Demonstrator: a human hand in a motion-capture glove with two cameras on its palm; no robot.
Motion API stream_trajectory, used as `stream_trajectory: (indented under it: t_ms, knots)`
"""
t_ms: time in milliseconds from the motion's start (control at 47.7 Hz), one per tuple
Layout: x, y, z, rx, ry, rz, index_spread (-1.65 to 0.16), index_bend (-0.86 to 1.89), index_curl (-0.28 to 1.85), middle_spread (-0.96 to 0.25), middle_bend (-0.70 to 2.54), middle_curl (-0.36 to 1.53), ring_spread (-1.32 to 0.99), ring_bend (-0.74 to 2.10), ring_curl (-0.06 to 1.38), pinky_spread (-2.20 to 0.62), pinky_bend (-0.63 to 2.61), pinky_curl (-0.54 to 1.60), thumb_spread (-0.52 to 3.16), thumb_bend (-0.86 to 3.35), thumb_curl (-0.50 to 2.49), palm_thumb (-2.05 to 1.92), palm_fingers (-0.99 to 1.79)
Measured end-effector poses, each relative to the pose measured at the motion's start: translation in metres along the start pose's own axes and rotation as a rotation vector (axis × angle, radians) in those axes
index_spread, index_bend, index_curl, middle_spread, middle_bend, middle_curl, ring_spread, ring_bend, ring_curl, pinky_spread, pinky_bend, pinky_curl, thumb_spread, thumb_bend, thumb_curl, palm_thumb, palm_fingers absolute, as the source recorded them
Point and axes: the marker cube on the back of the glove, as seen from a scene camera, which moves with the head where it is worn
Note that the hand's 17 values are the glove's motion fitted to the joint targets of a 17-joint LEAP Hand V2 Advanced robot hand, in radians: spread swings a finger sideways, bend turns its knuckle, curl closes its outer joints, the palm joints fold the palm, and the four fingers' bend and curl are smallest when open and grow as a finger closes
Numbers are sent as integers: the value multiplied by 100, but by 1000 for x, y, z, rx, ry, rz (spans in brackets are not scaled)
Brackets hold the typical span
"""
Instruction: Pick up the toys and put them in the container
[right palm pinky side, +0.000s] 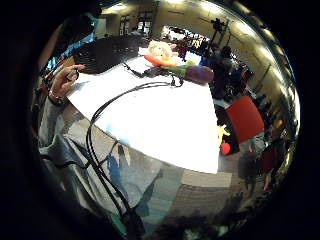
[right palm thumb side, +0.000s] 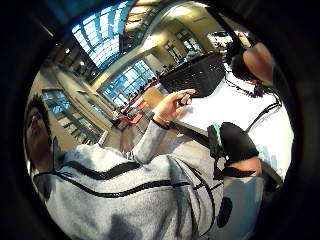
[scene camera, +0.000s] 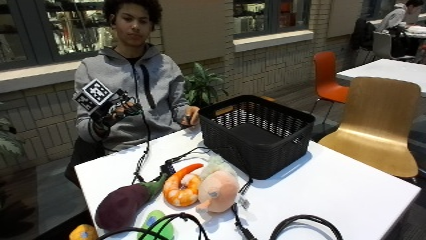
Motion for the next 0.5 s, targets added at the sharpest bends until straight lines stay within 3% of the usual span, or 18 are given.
stream_trajectory:
  t_ms: [230, 503]
  knots:
    - [30, -33, -17, -56, 54, 1, -21, 47, 20, -6, 41, 14, -21, 24, 9, -10, 19, 12, 104, 40, 12, 40, 46]
    - [84, -88, -20, -177, 205, 25, -26, 45, 26, -8, 42, 19, -27, 27, 13, -12, 21, 18, 139, 44, 19, 37, 41]
